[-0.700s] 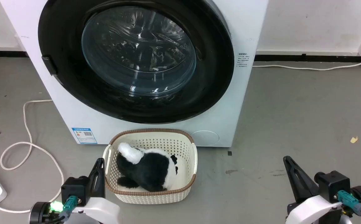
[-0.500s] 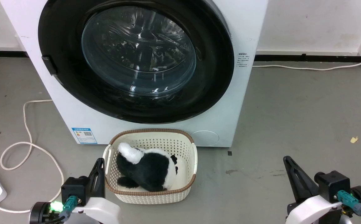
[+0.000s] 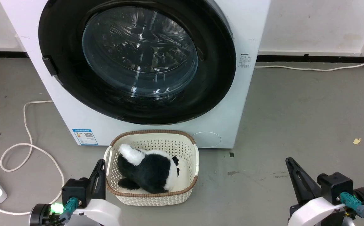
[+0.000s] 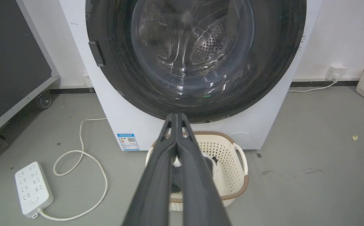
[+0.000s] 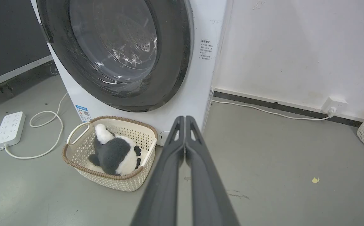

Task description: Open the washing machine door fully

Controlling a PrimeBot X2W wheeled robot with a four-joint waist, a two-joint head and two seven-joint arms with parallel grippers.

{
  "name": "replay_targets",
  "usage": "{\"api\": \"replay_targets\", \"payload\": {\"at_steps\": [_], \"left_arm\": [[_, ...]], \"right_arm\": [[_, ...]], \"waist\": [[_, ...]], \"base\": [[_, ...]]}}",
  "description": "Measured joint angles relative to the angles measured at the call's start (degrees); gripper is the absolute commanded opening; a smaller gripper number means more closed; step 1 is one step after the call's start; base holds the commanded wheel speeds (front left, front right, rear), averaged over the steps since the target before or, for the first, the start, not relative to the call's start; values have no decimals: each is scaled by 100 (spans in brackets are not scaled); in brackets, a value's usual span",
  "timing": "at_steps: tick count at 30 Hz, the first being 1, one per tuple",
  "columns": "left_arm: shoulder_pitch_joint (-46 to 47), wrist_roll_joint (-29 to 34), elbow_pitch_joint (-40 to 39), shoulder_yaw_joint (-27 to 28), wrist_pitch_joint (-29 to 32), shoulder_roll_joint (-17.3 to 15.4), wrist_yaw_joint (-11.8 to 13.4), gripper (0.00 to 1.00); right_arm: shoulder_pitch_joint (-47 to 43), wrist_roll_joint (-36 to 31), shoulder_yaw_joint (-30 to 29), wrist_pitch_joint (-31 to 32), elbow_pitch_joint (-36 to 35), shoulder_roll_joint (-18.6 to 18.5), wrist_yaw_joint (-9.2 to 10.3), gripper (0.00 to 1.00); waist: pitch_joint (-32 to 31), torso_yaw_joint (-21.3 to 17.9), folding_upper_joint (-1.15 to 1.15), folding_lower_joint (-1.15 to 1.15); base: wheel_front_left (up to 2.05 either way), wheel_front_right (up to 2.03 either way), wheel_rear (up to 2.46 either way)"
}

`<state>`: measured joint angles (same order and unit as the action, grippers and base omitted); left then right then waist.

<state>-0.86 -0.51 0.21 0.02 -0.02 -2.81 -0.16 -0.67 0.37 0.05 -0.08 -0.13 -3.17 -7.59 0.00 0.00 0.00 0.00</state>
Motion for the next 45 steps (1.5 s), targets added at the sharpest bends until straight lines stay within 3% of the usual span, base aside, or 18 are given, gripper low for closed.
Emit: {"api": "replay_targets", "payload": {"at_steps": [29, 30, 45], "left_arm": [[0, 0, 0, 3, 0, 0, 0, 0], [-2, -3, 1, 0, 0, 0, -1, 100], [-4, -26, 21, -87, -107, 1, 7, 100]], "right_arm": [[0, 0, 2, 0, 0, 0, 0, 0], [-2, 1, 1, 0, 0, -1, 0, 100], [-15, 19, 26, -105, -22, -1, 0, 100]], "waist": [[0, 0, 0, 0], [0, 0, 0, 0], [9, 7, 0, 0]], "base": [[0, 0, 0], [0, 0, 0], [0, 0, 0]]}}
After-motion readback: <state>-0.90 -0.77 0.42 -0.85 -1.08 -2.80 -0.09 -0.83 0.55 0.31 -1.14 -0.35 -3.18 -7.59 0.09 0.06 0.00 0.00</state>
